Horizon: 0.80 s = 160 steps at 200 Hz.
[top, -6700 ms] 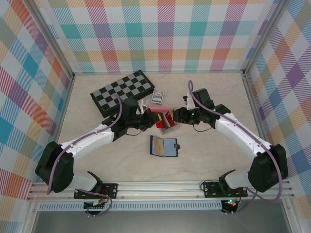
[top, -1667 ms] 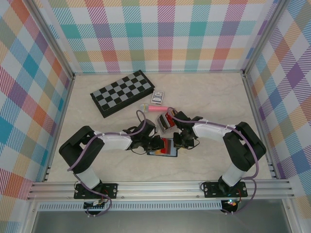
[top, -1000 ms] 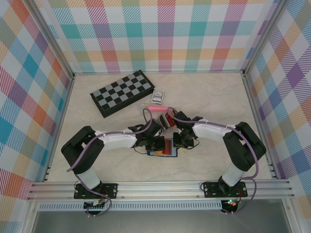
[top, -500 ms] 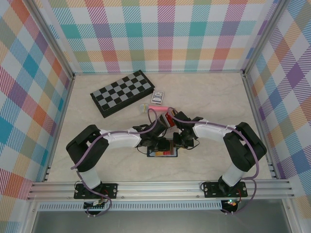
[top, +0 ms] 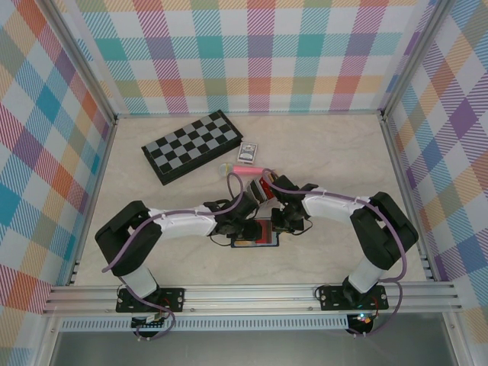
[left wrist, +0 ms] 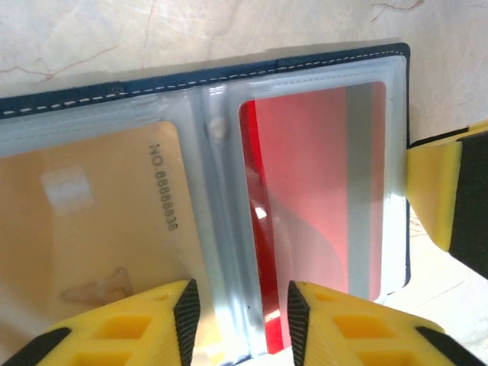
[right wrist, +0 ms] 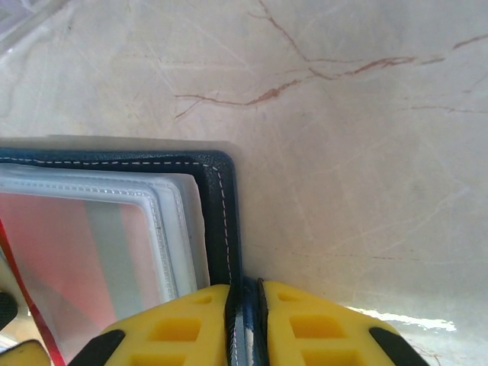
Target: Put the credit cards into the card holder
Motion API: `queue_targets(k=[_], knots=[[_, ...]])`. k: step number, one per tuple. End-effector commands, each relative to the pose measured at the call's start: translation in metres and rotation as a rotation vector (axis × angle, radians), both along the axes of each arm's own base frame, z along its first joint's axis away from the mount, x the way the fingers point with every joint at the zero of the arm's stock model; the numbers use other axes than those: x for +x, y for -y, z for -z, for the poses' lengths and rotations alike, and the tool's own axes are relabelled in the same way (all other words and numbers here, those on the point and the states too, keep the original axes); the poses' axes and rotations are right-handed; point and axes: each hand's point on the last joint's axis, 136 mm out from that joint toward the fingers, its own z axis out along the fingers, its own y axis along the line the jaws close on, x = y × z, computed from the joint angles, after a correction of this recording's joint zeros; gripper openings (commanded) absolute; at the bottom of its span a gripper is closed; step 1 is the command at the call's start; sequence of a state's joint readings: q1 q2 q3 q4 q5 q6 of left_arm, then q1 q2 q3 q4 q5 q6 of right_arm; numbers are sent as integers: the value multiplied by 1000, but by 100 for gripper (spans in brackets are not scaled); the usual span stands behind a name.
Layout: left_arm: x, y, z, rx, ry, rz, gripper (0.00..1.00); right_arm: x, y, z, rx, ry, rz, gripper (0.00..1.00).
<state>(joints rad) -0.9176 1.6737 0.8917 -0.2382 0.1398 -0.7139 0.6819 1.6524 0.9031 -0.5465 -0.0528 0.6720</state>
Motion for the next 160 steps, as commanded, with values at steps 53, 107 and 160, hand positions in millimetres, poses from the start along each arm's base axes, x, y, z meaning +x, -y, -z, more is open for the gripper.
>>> queue_targets(k=[53,107,160], knots=[[-4,-17,-13,54,-3,-6,31,1,8,-5,-47,22,-16,24],[11,-26,-55,6,100,-69,39,11,15,-36,-77,97,-20,39],[39,-61,-65,-77,80,-270,48,34,6,-92,-3,244,-61,39]])
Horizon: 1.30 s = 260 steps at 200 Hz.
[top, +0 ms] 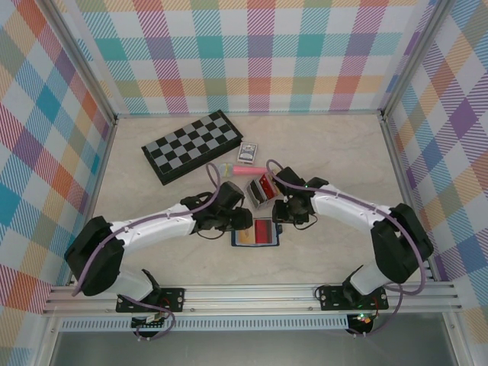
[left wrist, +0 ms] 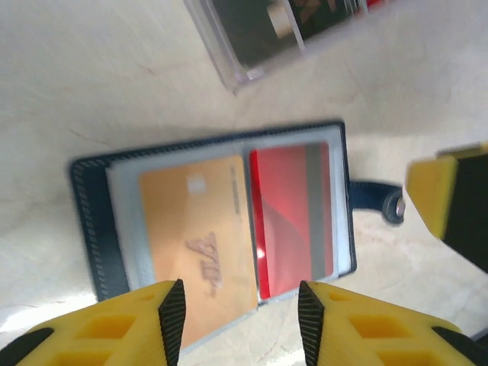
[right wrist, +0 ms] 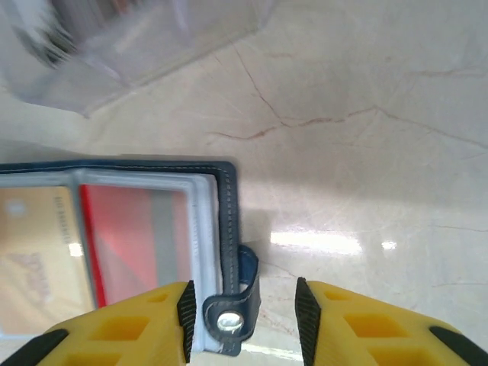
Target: Put the credit cards into the card holder
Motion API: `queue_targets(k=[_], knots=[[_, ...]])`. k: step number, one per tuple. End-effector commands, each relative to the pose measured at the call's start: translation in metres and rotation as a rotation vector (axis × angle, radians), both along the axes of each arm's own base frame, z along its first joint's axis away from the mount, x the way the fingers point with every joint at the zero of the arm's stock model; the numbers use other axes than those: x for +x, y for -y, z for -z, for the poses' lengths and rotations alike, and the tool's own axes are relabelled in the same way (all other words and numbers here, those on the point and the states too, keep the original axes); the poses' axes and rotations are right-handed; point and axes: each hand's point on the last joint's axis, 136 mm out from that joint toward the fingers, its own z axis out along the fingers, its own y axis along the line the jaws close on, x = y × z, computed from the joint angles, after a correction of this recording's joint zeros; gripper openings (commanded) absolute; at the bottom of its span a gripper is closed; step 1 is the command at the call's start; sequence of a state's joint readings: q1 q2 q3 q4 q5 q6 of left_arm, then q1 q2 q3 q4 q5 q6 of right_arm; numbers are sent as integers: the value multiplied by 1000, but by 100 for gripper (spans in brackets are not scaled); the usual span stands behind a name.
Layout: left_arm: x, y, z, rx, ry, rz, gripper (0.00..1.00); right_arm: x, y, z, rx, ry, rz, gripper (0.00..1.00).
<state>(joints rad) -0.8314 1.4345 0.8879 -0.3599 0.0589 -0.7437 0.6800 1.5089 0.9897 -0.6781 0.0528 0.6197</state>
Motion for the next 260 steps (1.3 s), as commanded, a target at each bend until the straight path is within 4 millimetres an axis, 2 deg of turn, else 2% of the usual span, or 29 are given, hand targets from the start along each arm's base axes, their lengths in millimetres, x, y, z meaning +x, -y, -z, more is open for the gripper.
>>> queue_targets(k=[1,16,42,79,119,155,191,260], knots=[[12,-23,1,-38,-37,-118,48,17,-4,-35,20,94,-45,39],[20,-32,5,-84,-75,-181,50,28,-15,-48,37,132,-108,36],[39,-37,2,-199,-88,-269,51,49,-31,-54,3,158,-194,36],[58,-50,6,-251,-110,-362,54,74,-53,-45,-79,176,-293,37],[67,-51,10,-268,-118,-394,55,99,-59,-31,-252,209,-325,37],[67,-54,11,-262,-113,-409,56,107,-73,-18,-303,214,-382,40],[66,-61,12,-249,-103,-432,56,116,-70,-6,-432,241,-393,41],[62,-66,9,-253,-88,-445,57,118,-71,8,-507,257,-409,44]])
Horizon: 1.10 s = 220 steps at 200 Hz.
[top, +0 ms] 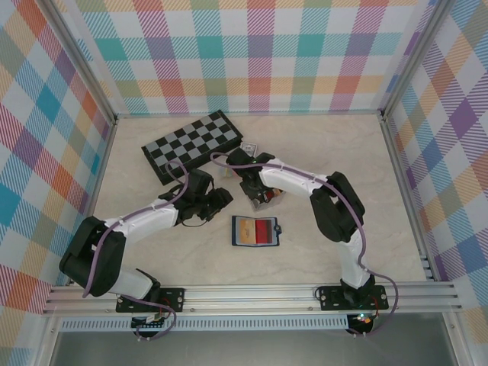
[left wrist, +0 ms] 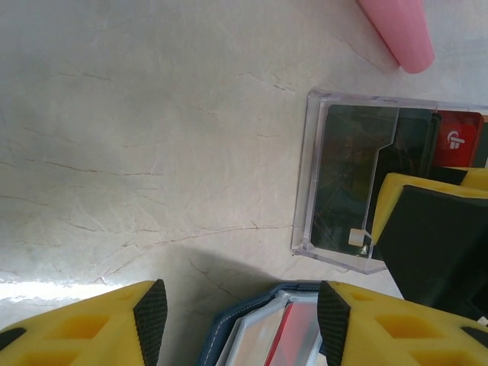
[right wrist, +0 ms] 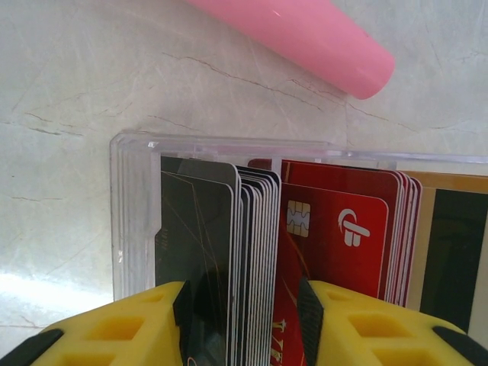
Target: Put the credit cards into the card holder
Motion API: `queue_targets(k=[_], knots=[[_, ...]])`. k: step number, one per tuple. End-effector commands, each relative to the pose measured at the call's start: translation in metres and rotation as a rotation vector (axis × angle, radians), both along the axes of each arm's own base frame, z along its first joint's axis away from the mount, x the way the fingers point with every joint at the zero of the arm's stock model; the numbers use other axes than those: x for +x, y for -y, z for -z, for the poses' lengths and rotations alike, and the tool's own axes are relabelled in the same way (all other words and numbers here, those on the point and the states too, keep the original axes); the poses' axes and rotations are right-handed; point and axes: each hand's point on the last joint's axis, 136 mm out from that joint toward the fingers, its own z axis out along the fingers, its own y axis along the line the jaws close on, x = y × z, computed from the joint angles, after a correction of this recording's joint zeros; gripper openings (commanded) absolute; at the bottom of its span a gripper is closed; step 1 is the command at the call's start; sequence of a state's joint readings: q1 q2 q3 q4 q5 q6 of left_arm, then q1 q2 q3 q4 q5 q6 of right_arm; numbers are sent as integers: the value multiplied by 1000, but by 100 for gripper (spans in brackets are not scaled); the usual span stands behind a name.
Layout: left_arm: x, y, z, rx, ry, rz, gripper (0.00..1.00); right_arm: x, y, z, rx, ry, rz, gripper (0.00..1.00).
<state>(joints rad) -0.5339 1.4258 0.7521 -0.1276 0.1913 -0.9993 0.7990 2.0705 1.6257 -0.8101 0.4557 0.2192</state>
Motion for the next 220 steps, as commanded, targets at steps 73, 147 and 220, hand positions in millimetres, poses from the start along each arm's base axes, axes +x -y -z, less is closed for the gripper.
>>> queue_targets(k=[73,147,220], knots=[[-5,-11,-3,6,12,-29,57,9,12,-22,-90,101,6,43],[-7,-12,-2,5,8,-28,57,8,16,-37,-86,123,13,36],[-8,-11,-3,0,7,-29,58,3,16,-29,-78,90,10,31]])
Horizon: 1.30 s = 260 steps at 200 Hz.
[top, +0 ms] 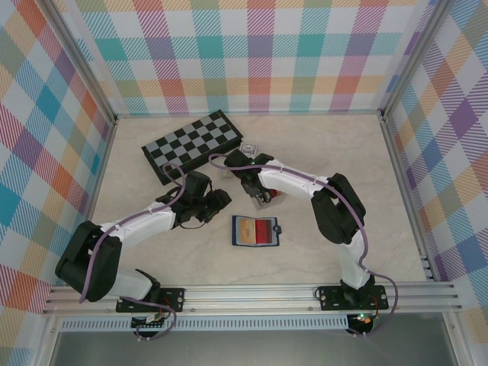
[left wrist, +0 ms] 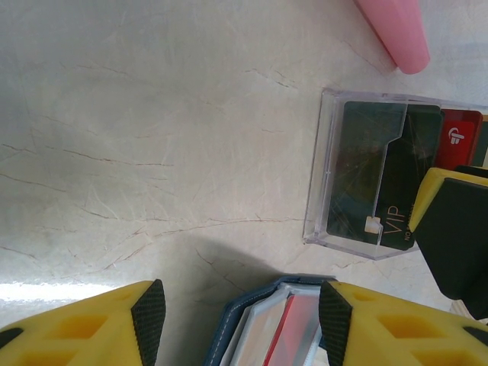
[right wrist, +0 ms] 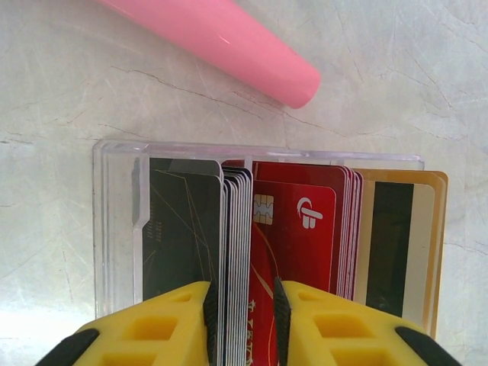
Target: Put the credit cards into the card holder
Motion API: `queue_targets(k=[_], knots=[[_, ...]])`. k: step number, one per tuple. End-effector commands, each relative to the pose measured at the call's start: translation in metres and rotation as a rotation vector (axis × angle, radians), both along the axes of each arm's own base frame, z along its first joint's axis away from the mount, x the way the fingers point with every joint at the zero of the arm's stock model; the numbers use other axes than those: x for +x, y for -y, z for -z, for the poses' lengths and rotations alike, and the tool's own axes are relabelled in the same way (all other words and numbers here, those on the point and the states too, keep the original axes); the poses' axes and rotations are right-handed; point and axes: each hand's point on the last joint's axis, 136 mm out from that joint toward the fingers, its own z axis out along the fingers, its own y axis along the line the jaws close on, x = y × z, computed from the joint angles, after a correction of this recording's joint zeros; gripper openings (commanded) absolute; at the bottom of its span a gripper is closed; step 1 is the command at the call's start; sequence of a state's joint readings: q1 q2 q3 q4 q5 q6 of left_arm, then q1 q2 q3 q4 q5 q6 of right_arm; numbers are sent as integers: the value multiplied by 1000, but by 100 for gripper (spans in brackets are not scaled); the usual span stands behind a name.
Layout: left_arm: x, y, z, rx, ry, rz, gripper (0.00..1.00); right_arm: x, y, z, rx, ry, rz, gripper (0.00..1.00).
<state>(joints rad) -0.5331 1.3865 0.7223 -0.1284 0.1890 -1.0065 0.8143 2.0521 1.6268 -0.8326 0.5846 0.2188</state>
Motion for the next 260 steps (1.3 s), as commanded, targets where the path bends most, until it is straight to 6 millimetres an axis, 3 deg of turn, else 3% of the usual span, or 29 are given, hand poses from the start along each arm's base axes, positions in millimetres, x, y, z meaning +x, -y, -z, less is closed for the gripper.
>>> queue_targets(k=[1,34,92,122,177,225,260], knots=[[-2,-7,-1,6,2,-21,58,-4,2,-13,13,-1,-6,31],[-1,-6,-1,5,1,-19,58,-5,-3,-2,24,-28,-14,37],[-1,-5,-1,3,-1,-14,58,-1,-3,19,-15,-51,-7,40],[-1,-4,-2,2,-1,-13,58,5,2,14,-45,-16,-1,39],[0,-4,-1,3,-4,-13,59,11,7,-17,-43,66,-13,34],[0,-4,0,5,-6,-11,59,9,12,-15,-58,61,-12,26],[-1,-4,0,3,-7,-8,59,6,10,-10,-29,29,-13,27]])
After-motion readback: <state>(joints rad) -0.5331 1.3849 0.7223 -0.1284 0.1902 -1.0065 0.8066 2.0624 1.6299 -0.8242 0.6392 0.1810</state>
